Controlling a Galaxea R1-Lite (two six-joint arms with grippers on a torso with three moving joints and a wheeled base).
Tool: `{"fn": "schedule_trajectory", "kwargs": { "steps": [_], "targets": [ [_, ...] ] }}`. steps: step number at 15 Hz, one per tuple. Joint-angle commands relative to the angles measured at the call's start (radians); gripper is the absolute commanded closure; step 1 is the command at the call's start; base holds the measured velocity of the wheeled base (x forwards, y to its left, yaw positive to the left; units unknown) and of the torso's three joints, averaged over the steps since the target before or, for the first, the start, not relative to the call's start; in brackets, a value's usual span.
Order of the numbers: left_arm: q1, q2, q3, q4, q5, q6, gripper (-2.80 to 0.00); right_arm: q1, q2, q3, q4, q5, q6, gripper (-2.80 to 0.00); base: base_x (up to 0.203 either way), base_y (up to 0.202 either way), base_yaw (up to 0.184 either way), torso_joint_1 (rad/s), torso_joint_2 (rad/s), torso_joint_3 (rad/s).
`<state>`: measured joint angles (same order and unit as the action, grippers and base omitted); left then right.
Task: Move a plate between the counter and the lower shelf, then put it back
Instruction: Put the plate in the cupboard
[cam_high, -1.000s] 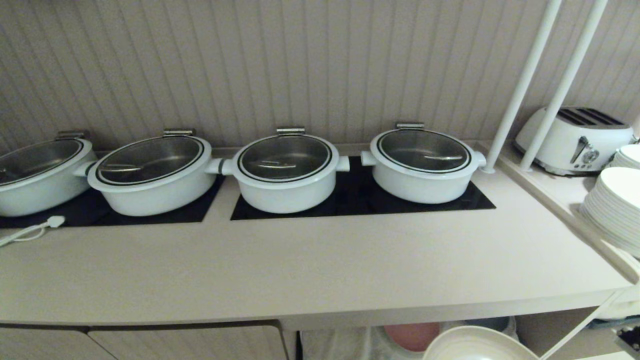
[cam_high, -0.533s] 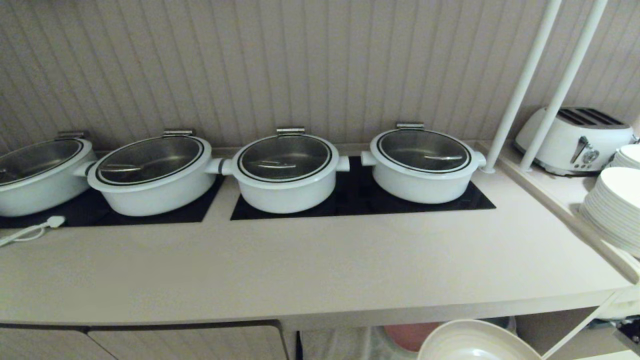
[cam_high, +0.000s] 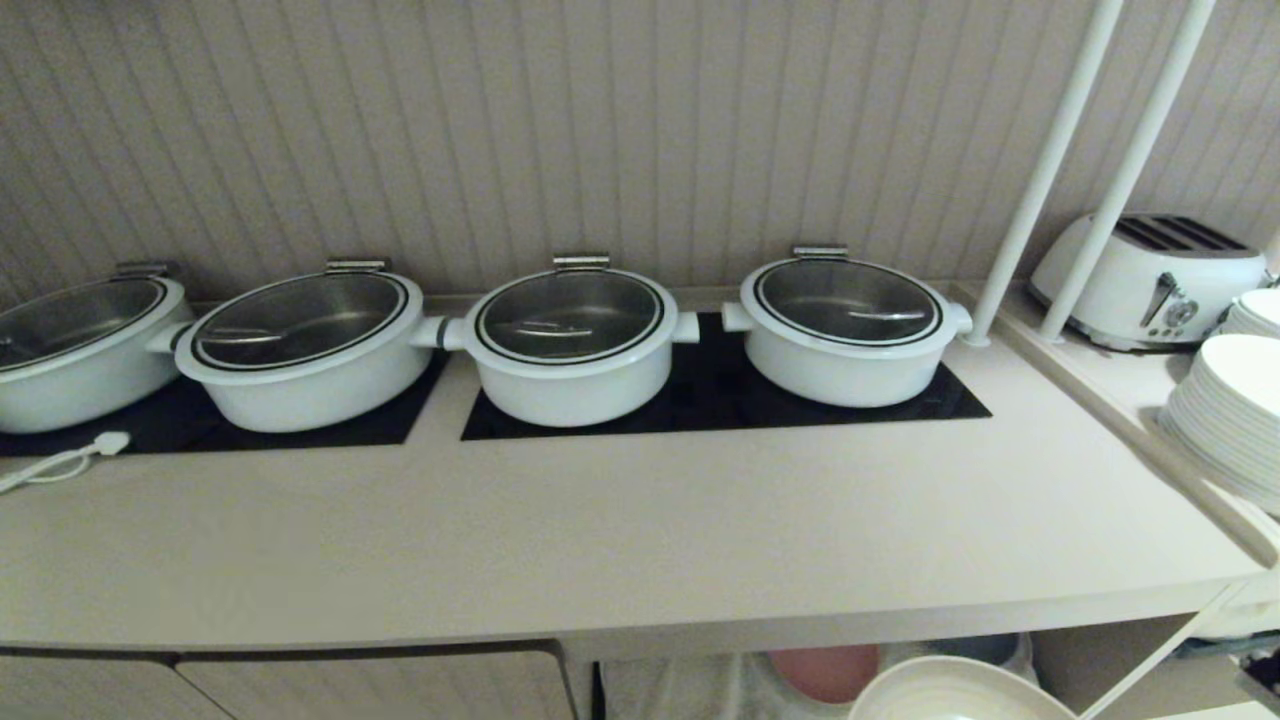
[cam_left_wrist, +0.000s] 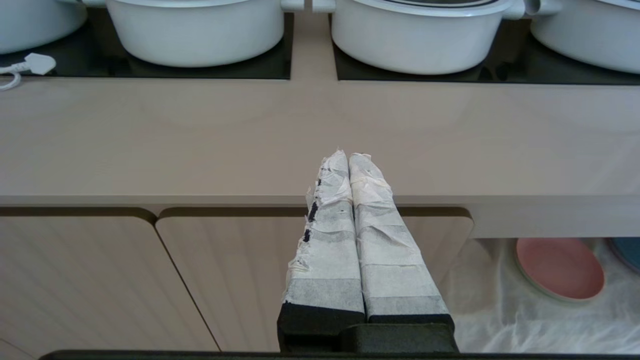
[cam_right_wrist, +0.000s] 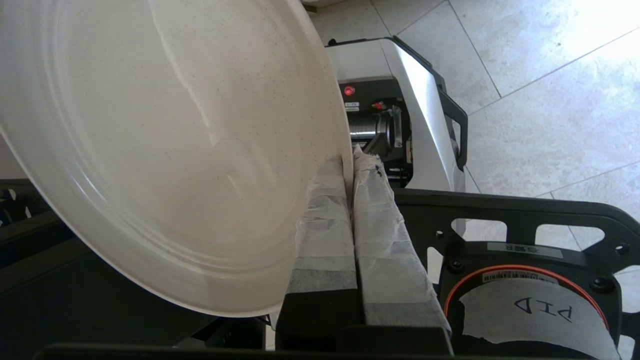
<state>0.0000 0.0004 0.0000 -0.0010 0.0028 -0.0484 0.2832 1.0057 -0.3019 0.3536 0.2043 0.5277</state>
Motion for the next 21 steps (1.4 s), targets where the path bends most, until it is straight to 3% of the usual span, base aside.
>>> {"fn": "schedule_trajectory", "kwargs": {
  "steps": [1,21],
  "targets": [
    [0.0,0.0,0.0,-0.001,0.0,-0.001,0.0,0.001,-0.003,0.001,0.002,0.002,0.003,0.0,0.0,0.0,0.0,0.0,0.0,0.0],
    [0.0,0.0,0.0,-0.001,0.0,-0.001,0.0,0.002,-0.104,-0.006,0.085,0.004,0.002,0.0,0.0,0.0,0.0,-0.031,0.07,0.033]
  ]
}}
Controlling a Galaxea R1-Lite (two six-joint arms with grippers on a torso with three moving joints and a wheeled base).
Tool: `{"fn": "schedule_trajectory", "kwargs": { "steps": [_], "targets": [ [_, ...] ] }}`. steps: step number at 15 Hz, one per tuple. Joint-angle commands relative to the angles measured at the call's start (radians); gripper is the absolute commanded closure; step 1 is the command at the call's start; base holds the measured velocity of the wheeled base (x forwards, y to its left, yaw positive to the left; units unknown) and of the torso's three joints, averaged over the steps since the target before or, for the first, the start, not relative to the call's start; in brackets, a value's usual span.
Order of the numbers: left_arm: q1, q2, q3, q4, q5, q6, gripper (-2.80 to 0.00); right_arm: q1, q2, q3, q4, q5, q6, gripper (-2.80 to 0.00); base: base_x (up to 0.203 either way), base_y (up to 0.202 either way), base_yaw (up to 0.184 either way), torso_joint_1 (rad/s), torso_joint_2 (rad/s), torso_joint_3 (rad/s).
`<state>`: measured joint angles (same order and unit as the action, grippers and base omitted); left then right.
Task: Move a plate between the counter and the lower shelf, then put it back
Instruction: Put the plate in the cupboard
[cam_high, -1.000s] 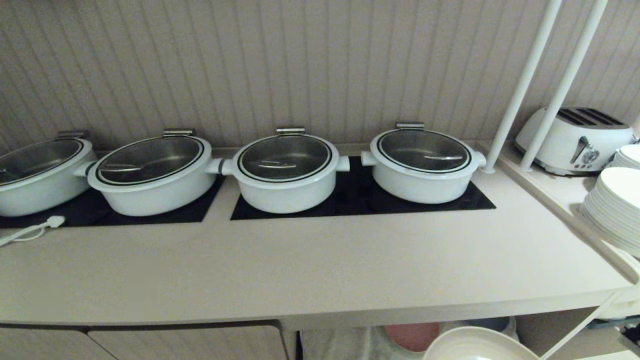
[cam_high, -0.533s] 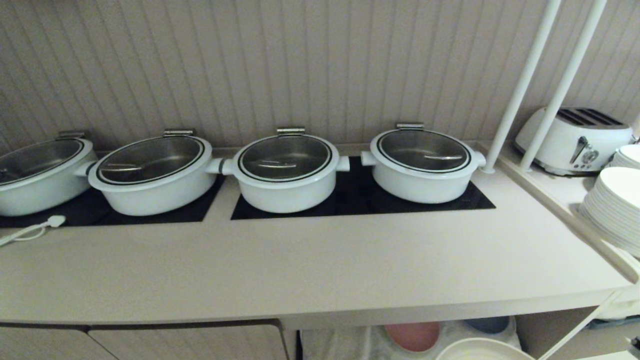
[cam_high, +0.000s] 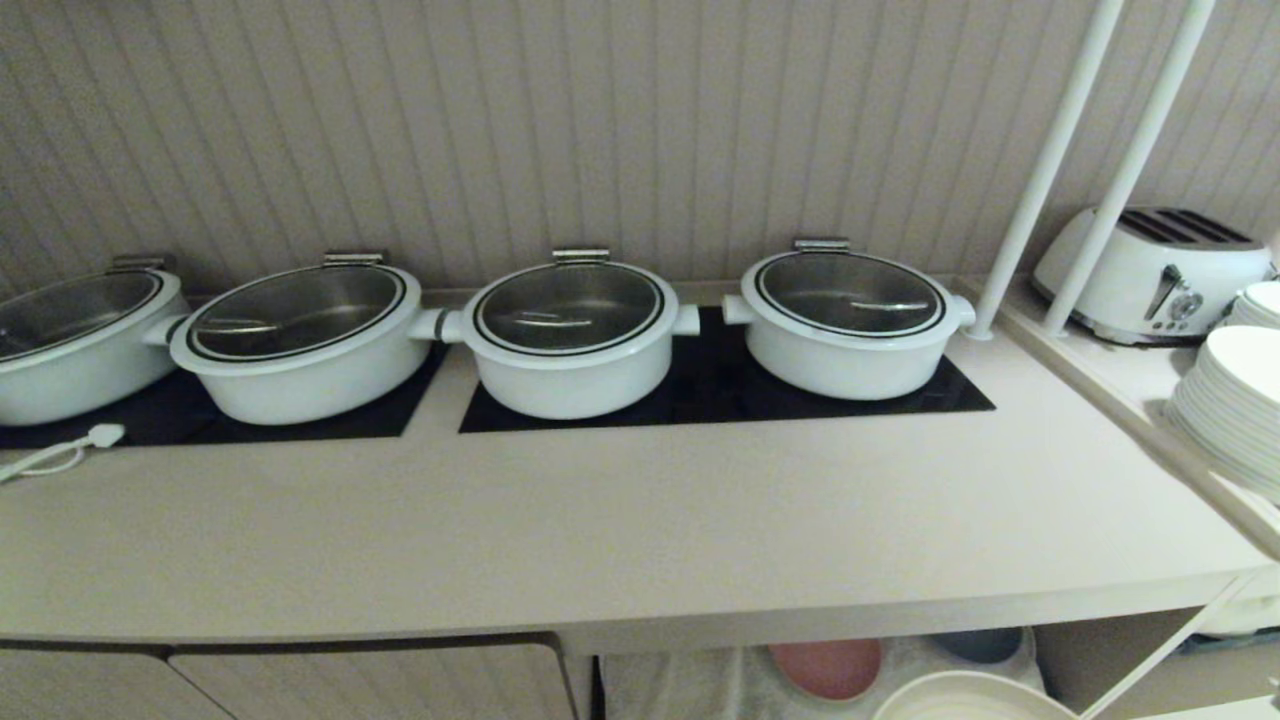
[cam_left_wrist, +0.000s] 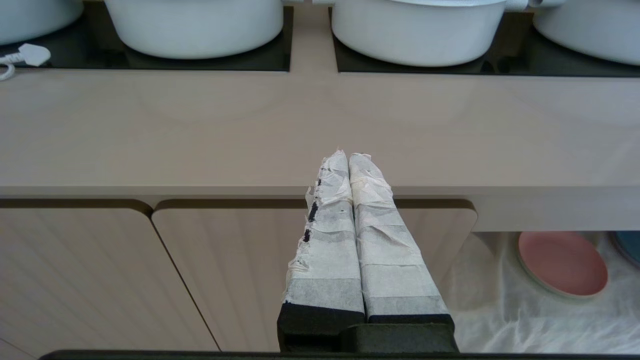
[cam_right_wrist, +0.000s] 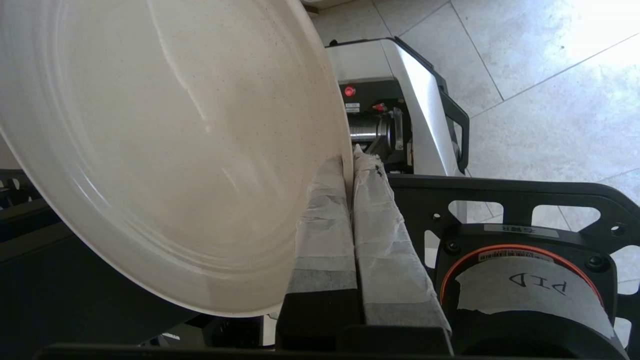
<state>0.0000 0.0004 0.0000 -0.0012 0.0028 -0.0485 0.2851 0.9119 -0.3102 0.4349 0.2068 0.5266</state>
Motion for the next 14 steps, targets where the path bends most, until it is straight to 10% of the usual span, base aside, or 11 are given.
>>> {"fn": "schedule_trajectory", "kwargs": {
  "steps": [1,14],
  "targets": [
    [0.0,0.0,0.0,0.0,0.0,-0.001,0.0,0.0,-0.011,0.001,0.013,0.002,0.003,0.0,0.0,0.0,0.0,-0.057,0.14,0.071],
    [0.0,0.0,0.0,0.0,0.0,-0.001,0.0,0.0,-0.019,0.01,0.028,0.026,0.003,0.0,0.0,0.0,0.0,-0.118,0.26,0.132]
  ]
}}
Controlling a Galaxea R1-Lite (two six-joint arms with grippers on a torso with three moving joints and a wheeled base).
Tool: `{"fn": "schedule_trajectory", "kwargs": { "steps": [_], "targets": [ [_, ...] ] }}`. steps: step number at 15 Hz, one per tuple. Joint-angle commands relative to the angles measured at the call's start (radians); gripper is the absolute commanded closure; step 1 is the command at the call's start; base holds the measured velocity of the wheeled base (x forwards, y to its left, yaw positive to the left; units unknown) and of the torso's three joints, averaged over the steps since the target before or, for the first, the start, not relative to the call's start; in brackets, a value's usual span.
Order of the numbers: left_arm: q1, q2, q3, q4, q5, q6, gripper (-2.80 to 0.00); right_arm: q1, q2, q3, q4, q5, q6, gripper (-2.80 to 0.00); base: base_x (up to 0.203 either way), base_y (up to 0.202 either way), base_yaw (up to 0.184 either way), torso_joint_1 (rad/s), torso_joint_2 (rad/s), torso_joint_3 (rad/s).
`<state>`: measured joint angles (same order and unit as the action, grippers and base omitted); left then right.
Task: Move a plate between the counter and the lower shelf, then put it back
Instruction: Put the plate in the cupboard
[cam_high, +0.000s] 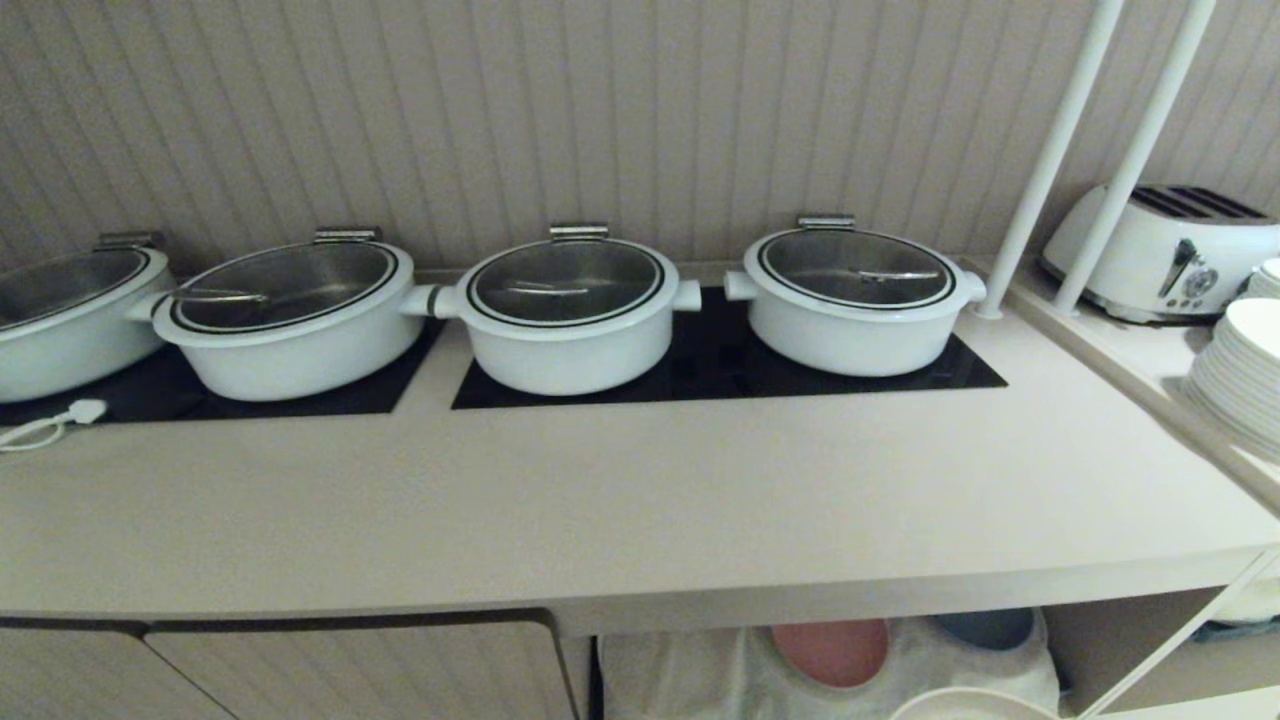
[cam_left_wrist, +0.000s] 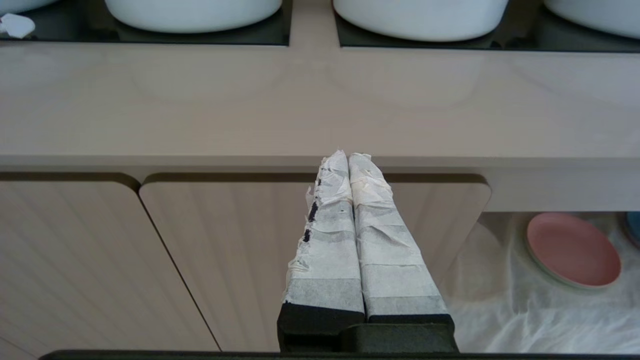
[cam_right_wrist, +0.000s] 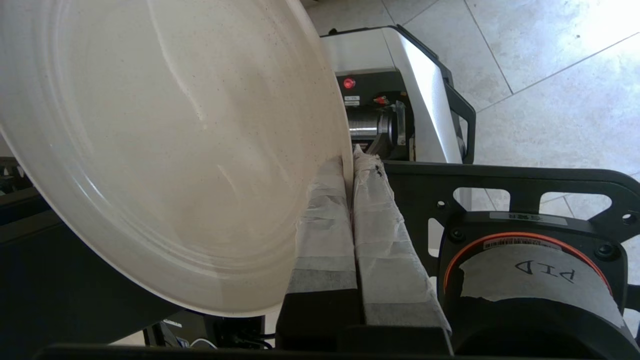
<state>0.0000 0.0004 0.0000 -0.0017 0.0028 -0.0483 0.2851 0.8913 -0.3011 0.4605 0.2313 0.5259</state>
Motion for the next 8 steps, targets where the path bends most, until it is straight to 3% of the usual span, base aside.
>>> {"fn": "schedule_trajectory", "kwargs": {
  "steps": [1,8],
  "targets": [
    [0.0,0.0,0.0,0.0,0.0,-0.001,0.0,0.0,0.002,0.0,0.003,0.002,0.004,0.0,0.0,0.0,0.0,-0.154,0.32,0.154],
    [0.0,0.0,0.0,0.0,0.0,-0.001,0.0,0.0,0.002,0.0,0.029,0.001,0.004,0.0,0.0,0.0,0.0,-0.146,0.31,0.168]
  ]
}}
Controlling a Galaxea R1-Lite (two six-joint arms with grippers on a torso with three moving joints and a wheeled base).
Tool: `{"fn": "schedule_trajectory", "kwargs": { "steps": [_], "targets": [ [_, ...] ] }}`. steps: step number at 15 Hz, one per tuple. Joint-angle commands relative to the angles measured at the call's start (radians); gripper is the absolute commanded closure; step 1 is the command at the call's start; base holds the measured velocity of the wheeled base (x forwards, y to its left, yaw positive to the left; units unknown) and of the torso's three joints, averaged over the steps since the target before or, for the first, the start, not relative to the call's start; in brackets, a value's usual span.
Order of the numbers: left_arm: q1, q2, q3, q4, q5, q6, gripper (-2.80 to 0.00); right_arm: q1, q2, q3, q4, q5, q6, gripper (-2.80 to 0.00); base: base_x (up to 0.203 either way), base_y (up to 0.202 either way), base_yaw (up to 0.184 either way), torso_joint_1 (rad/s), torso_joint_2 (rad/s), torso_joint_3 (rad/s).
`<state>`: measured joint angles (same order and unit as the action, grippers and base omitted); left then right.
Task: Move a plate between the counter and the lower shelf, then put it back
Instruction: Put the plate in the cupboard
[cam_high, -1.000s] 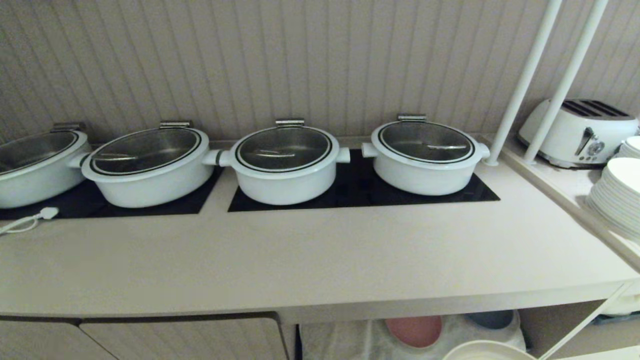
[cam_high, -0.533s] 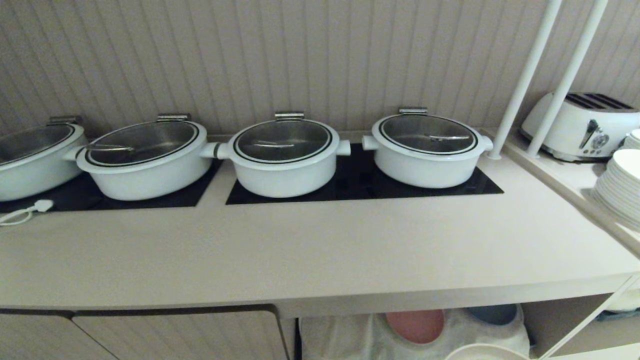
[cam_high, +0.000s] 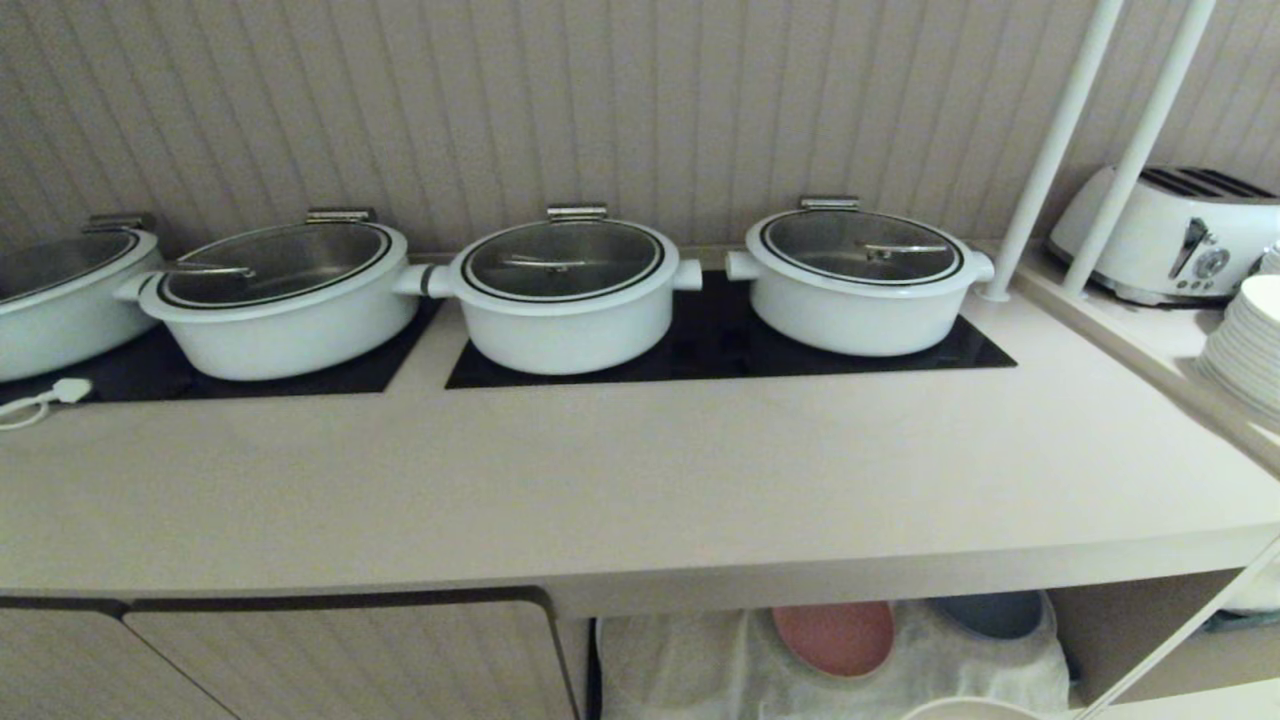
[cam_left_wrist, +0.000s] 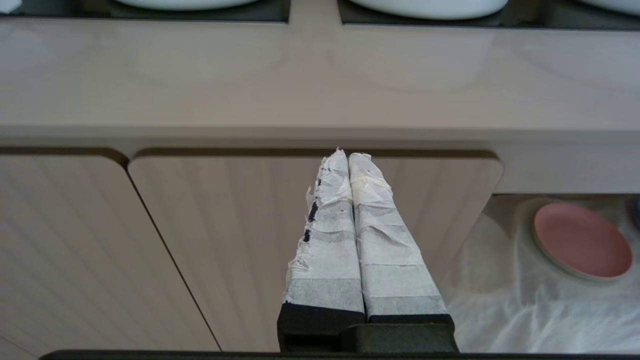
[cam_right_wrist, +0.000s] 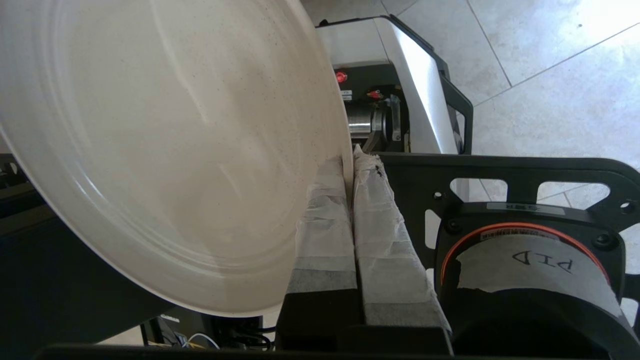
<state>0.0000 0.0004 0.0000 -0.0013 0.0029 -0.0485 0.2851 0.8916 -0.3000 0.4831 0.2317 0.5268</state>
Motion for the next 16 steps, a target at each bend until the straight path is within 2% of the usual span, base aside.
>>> {"fn": "schedule_trajectory", "kwargs": {
  "steps": [1,9,16],
  "targets": [
    [0.0,0.0,0.0,0.0,0.0,-0.001,0.0,-0.001,0.001,-0.001,0.014,0.0,0.002,0.0,0.0,0.0,0.0,-0.159,0.33,0.174],
    [0.0,0.0,0.0,0.0,0.0,-0.001,0.0,-0.001,0.0,0.001,0.02,-0.005,0.016,0.0,0.0,0.0,0.0,-0.161,0.36,0.187],
    [0.0,0.0,0.0,0.0,0.0,-0.001,0.0,-0.001,-0.002,0.007,0.02,-0.003,0.018,0.0,0.0,0.0,0.0,-0.242,0.53,0.284]
  ]
}}
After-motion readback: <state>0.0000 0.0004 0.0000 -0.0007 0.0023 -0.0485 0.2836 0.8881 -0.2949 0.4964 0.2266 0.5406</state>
